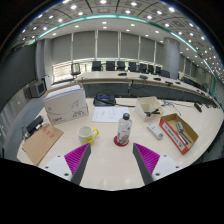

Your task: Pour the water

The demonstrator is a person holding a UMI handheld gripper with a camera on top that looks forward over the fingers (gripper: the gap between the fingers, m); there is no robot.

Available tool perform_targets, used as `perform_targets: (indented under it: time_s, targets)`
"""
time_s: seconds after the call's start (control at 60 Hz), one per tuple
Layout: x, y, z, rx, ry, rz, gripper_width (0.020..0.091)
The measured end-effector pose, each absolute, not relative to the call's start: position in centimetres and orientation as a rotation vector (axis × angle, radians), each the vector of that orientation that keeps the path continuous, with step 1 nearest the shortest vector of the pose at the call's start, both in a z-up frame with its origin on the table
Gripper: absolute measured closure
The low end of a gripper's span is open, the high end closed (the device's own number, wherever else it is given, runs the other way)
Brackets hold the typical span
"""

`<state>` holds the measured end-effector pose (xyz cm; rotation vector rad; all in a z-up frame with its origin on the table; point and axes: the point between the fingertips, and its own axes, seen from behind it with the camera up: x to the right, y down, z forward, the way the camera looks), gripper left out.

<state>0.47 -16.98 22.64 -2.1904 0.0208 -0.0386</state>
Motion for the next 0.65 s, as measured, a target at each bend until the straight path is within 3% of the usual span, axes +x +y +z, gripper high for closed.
perform_targets:
  time_s: [0.333,0.65]
  targets:
    - [-5.6,-26.9,27.2,-2.171,-0.018,-0.085,0.0242]
    - [-7.4,-29.1,27.5,-2.165,-0.030,-0.085,0.0244]
